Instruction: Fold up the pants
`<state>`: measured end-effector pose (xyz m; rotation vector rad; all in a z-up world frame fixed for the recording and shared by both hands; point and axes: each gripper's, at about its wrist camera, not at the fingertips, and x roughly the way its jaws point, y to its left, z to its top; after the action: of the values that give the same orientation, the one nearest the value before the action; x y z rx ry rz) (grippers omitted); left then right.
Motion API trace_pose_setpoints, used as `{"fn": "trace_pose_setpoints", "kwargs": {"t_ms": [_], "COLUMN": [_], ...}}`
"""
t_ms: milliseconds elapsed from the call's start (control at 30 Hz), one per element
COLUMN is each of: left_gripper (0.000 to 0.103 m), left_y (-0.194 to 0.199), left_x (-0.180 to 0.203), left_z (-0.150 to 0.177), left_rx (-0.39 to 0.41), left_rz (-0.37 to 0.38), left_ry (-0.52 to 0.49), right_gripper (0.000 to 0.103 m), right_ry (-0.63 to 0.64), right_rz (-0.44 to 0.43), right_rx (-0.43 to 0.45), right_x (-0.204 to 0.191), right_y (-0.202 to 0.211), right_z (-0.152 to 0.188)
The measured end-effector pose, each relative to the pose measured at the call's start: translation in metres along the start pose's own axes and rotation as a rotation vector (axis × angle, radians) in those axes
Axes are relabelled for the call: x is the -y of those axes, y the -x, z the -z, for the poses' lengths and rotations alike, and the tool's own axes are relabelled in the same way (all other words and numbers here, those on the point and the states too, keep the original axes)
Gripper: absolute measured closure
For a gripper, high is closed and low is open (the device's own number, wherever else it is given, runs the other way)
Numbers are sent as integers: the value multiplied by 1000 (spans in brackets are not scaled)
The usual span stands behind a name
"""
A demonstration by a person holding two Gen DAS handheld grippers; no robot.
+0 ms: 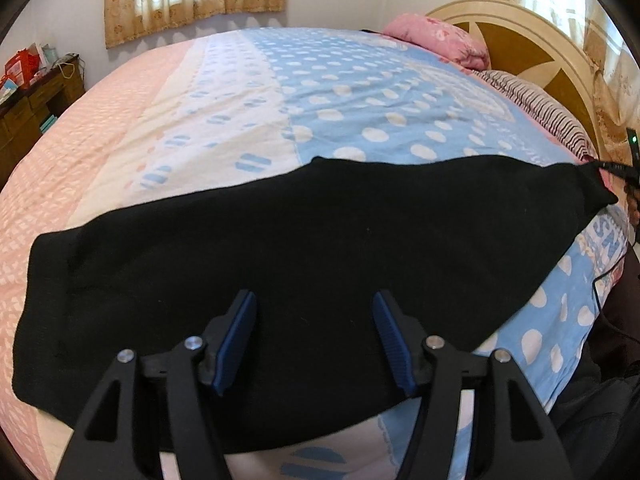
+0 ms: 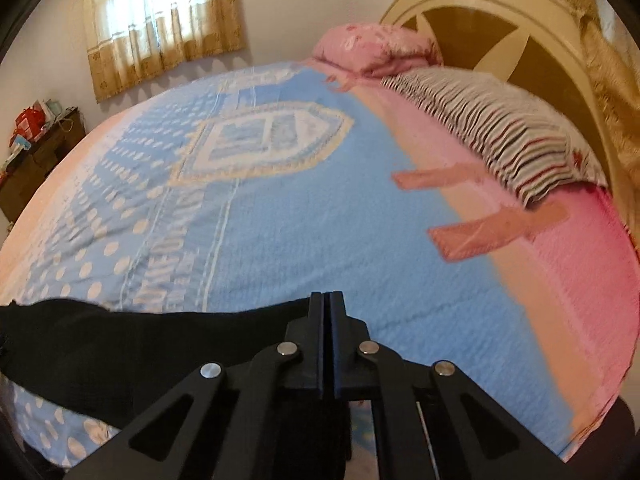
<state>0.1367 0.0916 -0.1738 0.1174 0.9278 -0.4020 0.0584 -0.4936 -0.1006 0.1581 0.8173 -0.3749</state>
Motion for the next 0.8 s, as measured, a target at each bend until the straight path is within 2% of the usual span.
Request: {"fn": "trace_pose_setpoints", "kwargs": {"t_ms": [200,267,367,467,500,533,567,633,800], "left_gripper": [38,38,38,38,38,38,38,37,35], "left_y": [-1,-1,-1,2,4,6,8,10,-1], "left_x": [0,0,0,1,2,5,8,17,43], "left_z": [1,2,1,-1,-3,-6,-9,-17,-34], "left_rx": [-1,0,1,8,12,19,27,40,38], "left_rz": [3,4,1,1,3,7,9,20,46], "left_ry": [-1,-1,-4,0,-1,-9,-21,-48,-97], "right_gripper": [101,101,100,97,93,78,55,39,39], "right_ry": [13,41,34,30,31,32,33,29,129], "right_rz": [30,76,74,105,116,122,116,60,-91], "right_rx": [9,-13,-49,-23,-17,-6,21,68,101], "right_x": [-2,-3,3,4,3,2,0,-8,-63], "right_y": [-8,-23,-39,-30,-25,-16,-1,24,50], "right_z": [-12,-8,-1,4,5,5,6,7,12]}}
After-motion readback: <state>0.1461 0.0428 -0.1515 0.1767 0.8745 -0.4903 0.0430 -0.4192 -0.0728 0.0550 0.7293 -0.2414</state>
